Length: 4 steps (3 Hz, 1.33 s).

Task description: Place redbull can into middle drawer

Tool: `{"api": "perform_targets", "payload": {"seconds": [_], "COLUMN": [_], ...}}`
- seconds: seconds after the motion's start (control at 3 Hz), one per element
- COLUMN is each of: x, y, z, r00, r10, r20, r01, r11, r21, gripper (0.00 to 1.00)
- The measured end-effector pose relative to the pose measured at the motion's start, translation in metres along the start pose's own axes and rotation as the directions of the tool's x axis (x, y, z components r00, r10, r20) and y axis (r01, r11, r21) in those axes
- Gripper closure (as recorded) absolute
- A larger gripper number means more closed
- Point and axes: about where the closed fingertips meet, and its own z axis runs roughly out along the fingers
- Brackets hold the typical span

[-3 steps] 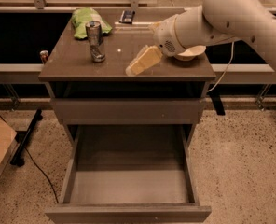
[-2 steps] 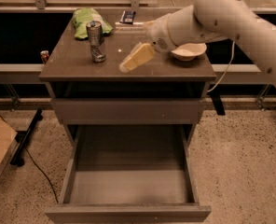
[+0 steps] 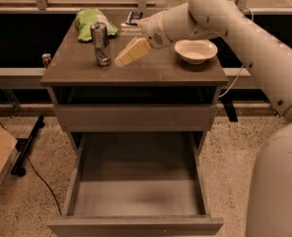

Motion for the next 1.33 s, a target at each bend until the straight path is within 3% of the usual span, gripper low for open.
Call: {"api": "perform_targets", "payload": {"seconds": [1.0,1.33], "x": [-0.024,-0.042], "y": [0.002,-0.002], "z": [0.068,0.086], "r00": [0.997,0.986], "r10": [0.023,0.055], "r20": [0.074,0.160], "r01": [-0.012,-0.034], "r11": [0.9908,0.9907], "r21": [-0.135,-0.132], "gripper": [0.00,0.00]}}
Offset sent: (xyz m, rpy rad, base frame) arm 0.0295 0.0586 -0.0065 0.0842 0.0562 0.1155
